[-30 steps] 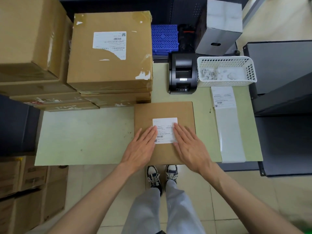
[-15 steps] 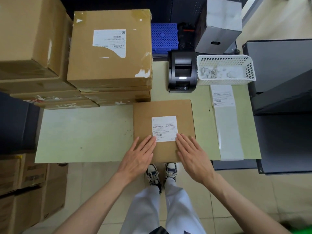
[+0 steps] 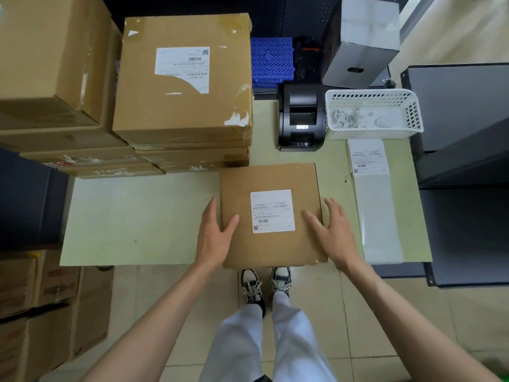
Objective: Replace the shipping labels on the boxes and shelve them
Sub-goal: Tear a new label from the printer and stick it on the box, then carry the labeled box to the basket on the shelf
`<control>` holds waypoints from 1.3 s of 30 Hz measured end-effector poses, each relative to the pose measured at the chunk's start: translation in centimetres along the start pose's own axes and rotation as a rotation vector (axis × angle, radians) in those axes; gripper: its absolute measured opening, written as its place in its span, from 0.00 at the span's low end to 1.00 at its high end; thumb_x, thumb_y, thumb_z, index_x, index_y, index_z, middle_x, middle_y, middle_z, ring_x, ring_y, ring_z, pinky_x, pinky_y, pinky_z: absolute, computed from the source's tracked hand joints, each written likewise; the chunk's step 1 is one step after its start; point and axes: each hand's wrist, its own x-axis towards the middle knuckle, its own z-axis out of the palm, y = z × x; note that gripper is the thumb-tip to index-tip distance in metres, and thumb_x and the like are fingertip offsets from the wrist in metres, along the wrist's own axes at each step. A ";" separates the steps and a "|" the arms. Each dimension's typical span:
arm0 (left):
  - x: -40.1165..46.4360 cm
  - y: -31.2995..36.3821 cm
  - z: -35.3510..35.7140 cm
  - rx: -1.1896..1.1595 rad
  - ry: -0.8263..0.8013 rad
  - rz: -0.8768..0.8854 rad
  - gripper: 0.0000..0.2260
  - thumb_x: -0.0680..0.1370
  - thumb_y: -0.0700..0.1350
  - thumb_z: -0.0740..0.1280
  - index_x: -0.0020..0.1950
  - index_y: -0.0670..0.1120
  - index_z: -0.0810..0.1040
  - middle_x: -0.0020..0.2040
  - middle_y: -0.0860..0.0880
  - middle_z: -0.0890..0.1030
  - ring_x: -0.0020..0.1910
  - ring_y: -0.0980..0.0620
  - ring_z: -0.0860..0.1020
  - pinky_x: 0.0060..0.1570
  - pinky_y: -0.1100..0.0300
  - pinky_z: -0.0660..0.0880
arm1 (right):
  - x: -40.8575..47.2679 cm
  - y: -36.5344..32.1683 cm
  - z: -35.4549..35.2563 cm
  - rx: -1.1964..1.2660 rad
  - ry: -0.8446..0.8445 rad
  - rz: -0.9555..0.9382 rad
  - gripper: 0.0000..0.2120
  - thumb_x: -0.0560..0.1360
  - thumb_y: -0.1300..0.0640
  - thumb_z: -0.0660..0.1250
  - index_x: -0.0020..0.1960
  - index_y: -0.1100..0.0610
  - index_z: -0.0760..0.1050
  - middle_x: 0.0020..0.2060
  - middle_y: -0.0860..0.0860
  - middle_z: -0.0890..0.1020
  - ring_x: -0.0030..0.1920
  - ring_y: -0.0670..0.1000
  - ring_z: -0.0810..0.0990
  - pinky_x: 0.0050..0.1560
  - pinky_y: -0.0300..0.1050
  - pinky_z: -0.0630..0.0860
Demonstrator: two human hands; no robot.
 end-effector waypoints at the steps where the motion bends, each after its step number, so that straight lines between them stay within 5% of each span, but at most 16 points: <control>1: 0.5 0.4 0.2 -0.096 -0.016 -0.102 0.36 0.80 0.59 0.67 0.82 0.53 0.53 0.81 0.51 0.60 0.78 0.50 0.61 0.76 0.48 0.62 | 0.4 0.0 0.2 0.107 -0.021 0.070 0.37 0.76 0.37 0.64 0.77 0.55 0.59 0.75 0.51 0.64 0.74 0.51 0.63 0.74 0.53 0.62; 4: 1.5 0.6 0.9 -0.187 -0.041 -0.216 0.34 0.80 0.58 0.68 0.82 0.53 0.57 0.77 0.50 0.67 0.72 0.48 0.70 0.70 0.48 0.70 | 1.3 0.7 1.5 0.342 -0.059 0.216 0.36 0.75 0.39 0.67 0.76 0.53 0.61 0.69 0.47 0.71 0.68 0.50 0.72 0.69 0.54 0.70; 9: 1.6 -0.2 1.8 -0.323 -0.067 -0.196 0.26 0.81 0.54 0.67 0.78 0.53 0.64 0.68 0.55 0.77 0.61 0.54 0.77 0.59 0.59 0.74 | 1.5 1.5 2.5 0.488 -0.067 0.184 0.18 0.77 0.44 0.68 0.63 0.51 0.75 0.54 0.45 0.83 0.54 0.46 0.82 0.55 0.46 0.79; 21: -0.6 0.8 -1.7 -0.392 0.003 -0.163 0.24 0.80 0.52 0.70 0.75 0.50 0.70 0.64 0.53 0.80 0.60 0.52 0.80 0.62 0.54 0.77 | -0.8 -1.8 1.4 0.439 -0.061 0.087 0.16 0.77 0.44 0.67 0.61 0.51 0.77 0.51 0.45 0.83 0.50 0.45 0.82 0.54 0.49 0.79; 29: -7.2 0.9 -10.3 -0.372 0.304 -0.215 0.30 0.73 0.64 0.71 0.71 0.52 0.74 0.61 0.53 0.82 0.58 0.51 0.80 0.61 0.47 0.77 | -4.2 -10.7 1.9 0.288 -0.243 -0.107 0.15 0.79 0.44 0.64 0.60 0.53 0.73 0.53 0.49 0.82 0.49 0.48 0.81 0.51 0.47 0.78; 33: -11.3 -0.6 -14.5 -0.453 0.481 -0.229 0.21 0.79 0.55 0.70 0.70 0.51 0.75 0.59 0.54 0.82 0.57 0.53 0.80 0.60 0.51 0.77 | -5.3 -16.4 3.9 0.189 -0.351 -0.266 0.18 0.79 0.44 0.63 0.62 0.54 0.74 0.56 0.51 0.81 0.54 0.53 0.80 0.57 0.54 0.77; 36: -14.7 -2.0 -17.9 -0.501 0.592 -0.263 0.17 0.80 0.52 0.69 0.69 0.51 0.76 0.55 0.57 0.83 0.54 0.57 0.81 0.56 0.57 0.77 | -6.7 -21.6 5.5 0.129 -0.416 -0.429 0.18 0.79 0.46 0.64 0.64 0.56 0.75 0.56 0.51 0.81 0.55 0.54 0.79 0.54 0.49 0.75; 39: -17.8 -3.3 -21.4 -0.527 0.745 -0.266 0.16 0.79 0.51 0.70 0.67 0.52 0.77 0.55 0.57 0.84 0.55 0.55 0.82 0.61 0.52 0.77 | -8.9 -27.0 7.1 0.098 -0.499 -0.549 0.19 0.79 0.46 0.63 0.64 0.56 0.74 0.54 0.50 0.80 0.51 0.51 0.77 0.50 0.46 0.72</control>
